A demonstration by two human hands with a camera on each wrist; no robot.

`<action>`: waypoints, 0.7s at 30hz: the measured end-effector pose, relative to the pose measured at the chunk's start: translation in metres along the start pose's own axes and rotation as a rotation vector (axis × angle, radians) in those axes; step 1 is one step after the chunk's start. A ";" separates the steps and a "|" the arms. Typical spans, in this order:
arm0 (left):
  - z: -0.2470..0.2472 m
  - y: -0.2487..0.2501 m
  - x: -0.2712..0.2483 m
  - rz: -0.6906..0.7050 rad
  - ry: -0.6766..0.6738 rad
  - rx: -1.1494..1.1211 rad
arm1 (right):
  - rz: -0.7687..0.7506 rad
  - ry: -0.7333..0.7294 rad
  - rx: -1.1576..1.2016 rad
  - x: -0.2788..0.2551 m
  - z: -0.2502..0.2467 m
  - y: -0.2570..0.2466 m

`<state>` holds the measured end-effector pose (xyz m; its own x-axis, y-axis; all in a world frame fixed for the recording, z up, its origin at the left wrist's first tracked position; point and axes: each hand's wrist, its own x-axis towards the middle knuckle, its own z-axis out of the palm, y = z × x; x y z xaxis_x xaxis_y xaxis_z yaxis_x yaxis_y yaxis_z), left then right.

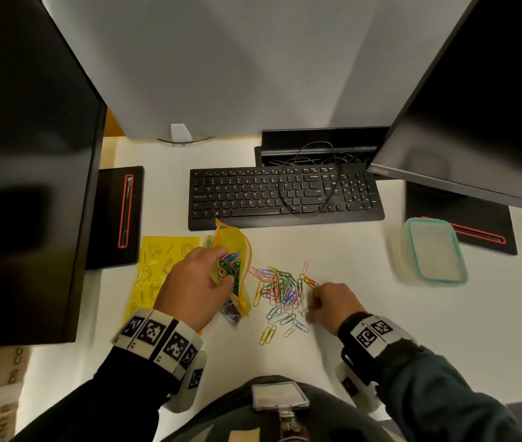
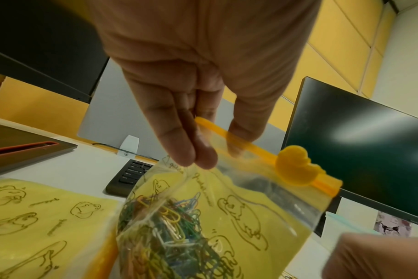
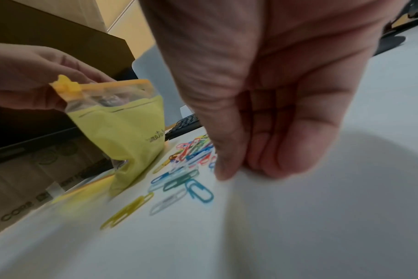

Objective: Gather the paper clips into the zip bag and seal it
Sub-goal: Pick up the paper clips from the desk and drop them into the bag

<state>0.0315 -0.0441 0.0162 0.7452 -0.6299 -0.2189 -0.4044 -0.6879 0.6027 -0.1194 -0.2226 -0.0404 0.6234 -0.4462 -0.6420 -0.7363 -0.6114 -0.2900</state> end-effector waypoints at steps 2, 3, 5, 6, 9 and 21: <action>-0.001 0.000 -0.001 0.001 -0.002 0.005 | -0.071 0.078 -0.010 0.003 -0.004 -0.009; -0.001 0.000 -0.001 0.003 -0.003 0.007 | -0.138 0.104 -0.061 0.000 -0.005 -0.014; -0.003 -0.001 -0.001 0.006 -0.008 0.013 | -0.323 0.103 -0.239 -0.010 0.001 -0.022; -0.004 -0.002 -0.001 0.008 -0.008 0.015 | -0.462 0.089 -0.340 -0.018 0.008 -0.025; -0.005 -0.003 -0.001 0.009 -0.007 0.012 | -0.753 -0.066 -0.558 -0.035 0.039 -0.014; -0.004 -0.004 -0.001 0.011 -0.012 0.018 | -0.507 -0.087 -0.737 -0.002 0.030 0.012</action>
<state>0.0346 -0.0394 0.0166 0.7344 -0.6417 -0.2212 -0.4222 -0.6870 0.5913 -0.1373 -0.2092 -0.0639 0.7834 0.0241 -0.6210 -0.0039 -0.9990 -0.0436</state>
